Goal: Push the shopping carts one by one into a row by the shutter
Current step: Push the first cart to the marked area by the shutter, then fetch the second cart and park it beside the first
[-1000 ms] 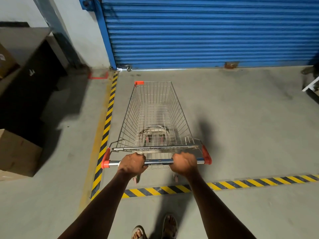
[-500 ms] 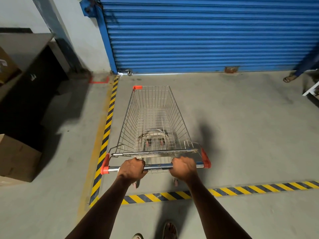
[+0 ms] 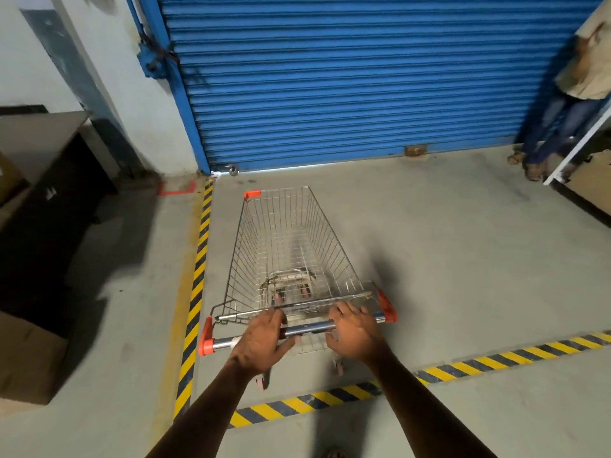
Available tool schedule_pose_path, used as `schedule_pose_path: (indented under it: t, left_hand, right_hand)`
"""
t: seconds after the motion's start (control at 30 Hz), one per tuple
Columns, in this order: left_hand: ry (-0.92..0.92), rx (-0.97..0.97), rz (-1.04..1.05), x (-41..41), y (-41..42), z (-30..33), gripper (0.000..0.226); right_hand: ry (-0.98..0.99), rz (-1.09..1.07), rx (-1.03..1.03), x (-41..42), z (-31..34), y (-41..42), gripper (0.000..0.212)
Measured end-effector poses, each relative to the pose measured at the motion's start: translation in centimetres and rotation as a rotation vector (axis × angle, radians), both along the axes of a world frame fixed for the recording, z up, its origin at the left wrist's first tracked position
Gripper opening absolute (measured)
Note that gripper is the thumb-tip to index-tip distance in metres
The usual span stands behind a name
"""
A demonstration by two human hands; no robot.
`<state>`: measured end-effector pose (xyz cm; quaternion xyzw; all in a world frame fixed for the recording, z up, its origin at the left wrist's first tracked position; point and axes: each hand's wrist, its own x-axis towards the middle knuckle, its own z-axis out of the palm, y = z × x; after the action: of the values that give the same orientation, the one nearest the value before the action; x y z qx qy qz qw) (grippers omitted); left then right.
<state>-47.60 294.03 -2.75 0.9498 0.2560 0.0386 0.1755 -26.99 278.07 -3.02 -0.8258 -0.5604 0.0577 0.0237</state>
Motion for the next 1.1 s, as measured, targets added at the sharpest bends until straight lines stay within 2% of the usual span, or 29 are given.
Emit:
schedule_pose_path:
  t: [0.13, 0.27, 0.33, 0.43, 0.57, 0.7, 0.93, 1.1]
  left_hand:
    - [-0.161, 0.111, -0.018, 3.7, -4.1, 1.6, 0.041]
    - [-0.326, 0.114, -0.139, 10.3, -9.9, 5.7, 0.046]
    - [-0.424, 0.091, -0.239, 13.9, -13.6, 8.0, 0.056]
    - [-0.513, 0.162, -0.427, 18.6, -21.1, 12.0, 0.064]
    - [-0.605, 0.193, -0.673, 22.9, -33.5, 17.3, 0.071]
    - [-0.658, 0.24, -0.852, 25.4, -49.3, 21.1, 0.073]
    - [-0.741, 0.077, -1.097, 26.2, -78.5, 25.1, 0.077]
    - [-0.752, 0.03, -1.231, 25.6, -95.9, 26.5, 0.078]
  right_hand:
    - [0.041, -0.09, 0.341, -0.8, 0.4, -3.9, 0.044]
    - [-0.09, -0.33, 0.375, 0.5, 4.9, -9.7, 0.057]
    - [-0.17, -0.47, 0.451, 1.6, 8.0, -14.0, 0.056]
    - [-0.306, -0.656, 0.579, 3.1, 13.8, -22.3, 0.056]
    - [-0.458, -0.875, 0.629, 4.3, 20.2, -35.2, 0.062]
    - [-0.543, -1.083, 0.64, 3.1, 23.8, -50.7, 0.066]
    - [-0.68, -1.396, 0.567, -2.4, 25.8, -78.5, 0.068]
    - [-0.774, -1.626, 0.492, -6.4, 26.2, -94.8, 0.067]
